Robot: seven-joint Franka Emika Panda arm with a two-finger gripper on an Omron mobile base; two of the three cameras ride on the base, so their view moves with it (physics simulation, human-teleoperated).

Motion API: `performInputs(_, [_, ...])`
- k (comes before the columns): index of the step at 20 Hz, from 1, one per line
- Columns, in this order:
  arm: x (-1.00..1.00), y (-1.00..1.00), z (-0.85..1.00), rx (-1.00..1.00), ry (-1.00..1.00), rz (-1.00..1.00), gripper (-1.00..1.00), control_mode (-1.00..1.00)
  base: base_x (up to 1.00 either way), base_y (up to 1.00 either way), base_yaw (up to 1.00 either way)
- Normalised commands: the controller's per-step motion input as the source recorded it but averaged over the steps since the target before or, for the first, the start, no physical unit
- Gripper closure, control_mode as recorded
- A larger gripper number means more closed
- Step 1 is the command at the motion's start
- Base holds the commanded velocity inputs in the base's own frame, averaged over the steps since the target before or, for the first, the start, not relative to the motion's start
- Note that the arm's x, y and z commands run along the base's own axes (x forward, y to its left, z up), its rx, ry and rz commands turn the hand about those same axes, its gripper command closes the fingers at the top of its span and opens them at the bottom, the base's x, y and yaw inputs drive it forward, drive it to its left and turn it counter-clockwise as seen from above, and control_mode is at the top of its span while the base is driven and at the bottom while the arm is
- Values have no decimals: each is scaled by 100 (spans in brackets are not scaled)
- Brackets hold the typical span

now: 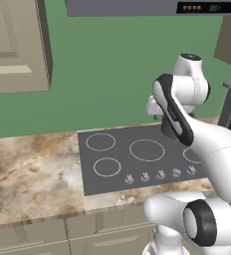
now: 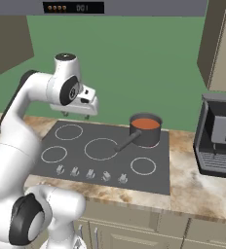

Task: Wait until the marinara sauce is simmered to a deep red color and then turn off the stove.

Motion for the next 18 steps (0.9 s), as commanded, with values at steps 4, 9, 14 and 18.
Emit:
performInputs(4, [-1,-29,-2,0,10,9,-100,-100,0,0,0])
performInputs(9, [-4,-25,-11,0,12,14,-100,-100,0,0,0])
performInputs(14, [-8,-19,-19,0,9,13,-100,-100,0,0,0])
performInputs(18, [-16,-20,-27,0,1,12,-100,-100,0,0,0])
